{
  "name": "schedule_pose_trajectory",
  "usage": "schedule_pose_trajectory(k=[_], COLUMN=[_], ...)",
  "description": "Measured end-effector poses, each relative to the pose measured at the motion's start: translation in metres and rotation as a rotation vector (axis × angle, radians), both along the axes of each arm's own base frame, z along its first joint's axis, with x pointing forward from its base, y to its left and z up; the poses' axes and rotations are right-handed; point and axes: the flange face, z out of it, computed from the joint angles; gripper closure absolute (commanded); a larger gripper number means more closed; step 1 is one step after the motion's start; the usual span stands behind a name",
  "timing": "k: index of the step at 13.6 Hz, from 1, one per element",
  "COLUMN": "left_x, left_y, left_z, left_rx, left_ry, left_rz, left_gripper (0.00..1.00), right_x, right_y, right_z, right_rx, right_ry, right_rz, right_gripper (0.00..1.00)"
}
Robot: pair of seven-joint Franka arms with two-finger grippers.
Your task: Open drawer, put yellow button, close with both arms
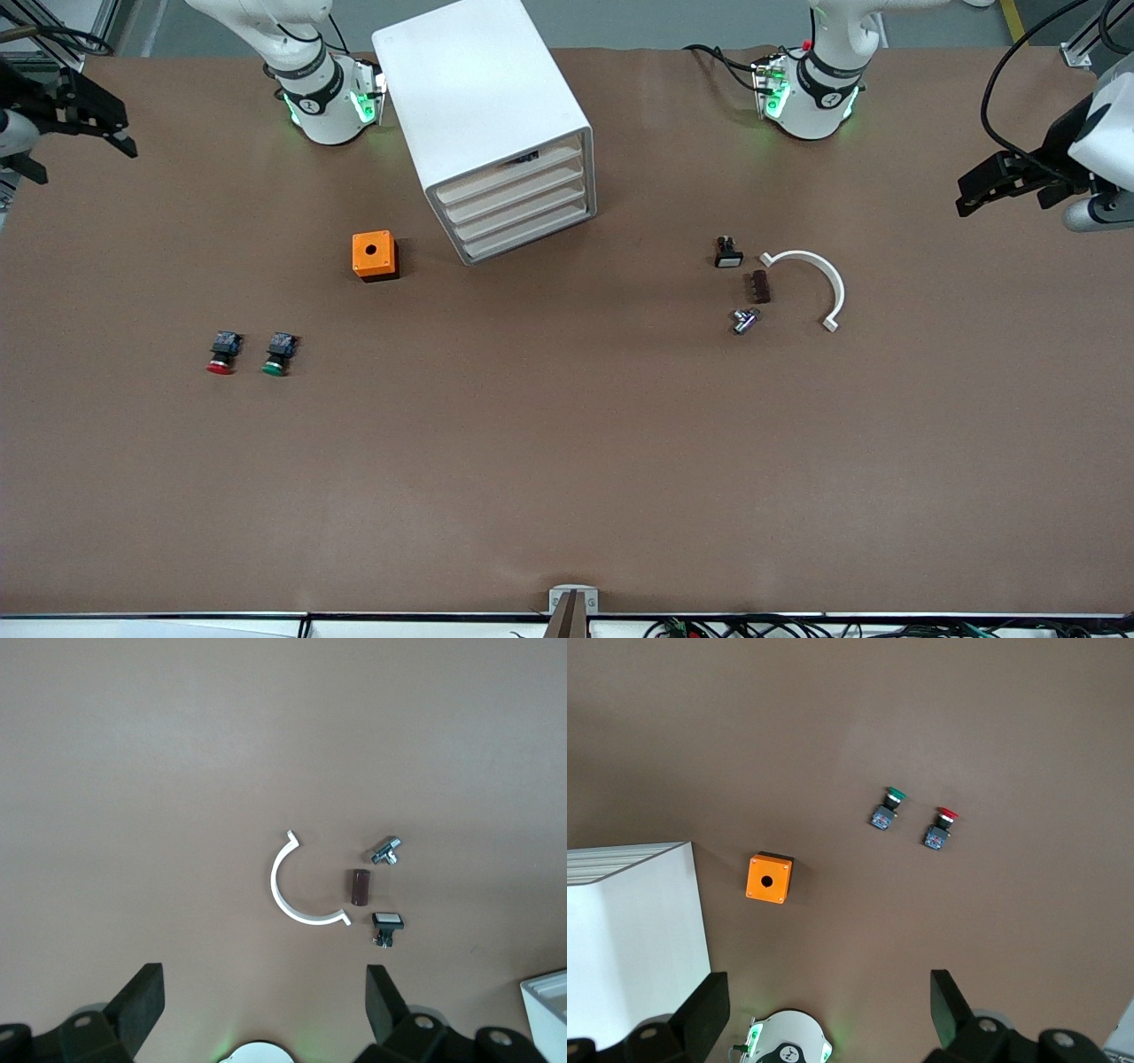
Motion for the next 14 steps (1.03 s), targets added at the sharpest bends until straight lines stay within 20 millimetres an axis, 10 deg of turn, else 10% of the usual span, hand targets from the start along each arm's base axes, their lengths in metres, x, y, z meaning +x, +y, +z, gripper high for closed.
schedule_pose_trajectory(k=[5,14], left_x=[-0.008,-0.034], left_y=[-0.003,-0.002], left_z=[-0.006,0.01], left_rx=[0.001,0.005], left_ry=[0.018,-0.007], left_rz=[-0.038,-0.039], left_gripper=[0.0,0.0], right_x=[0.036,0.037], right_y=[-0.02,-0.048], right_z=[-0.043,-0.029], right_rx=[0.008,0.001], right_ry=[0.035,-0.028], right_rz=[-0.028,-0.078], right_gripper=[0.0,0.0])
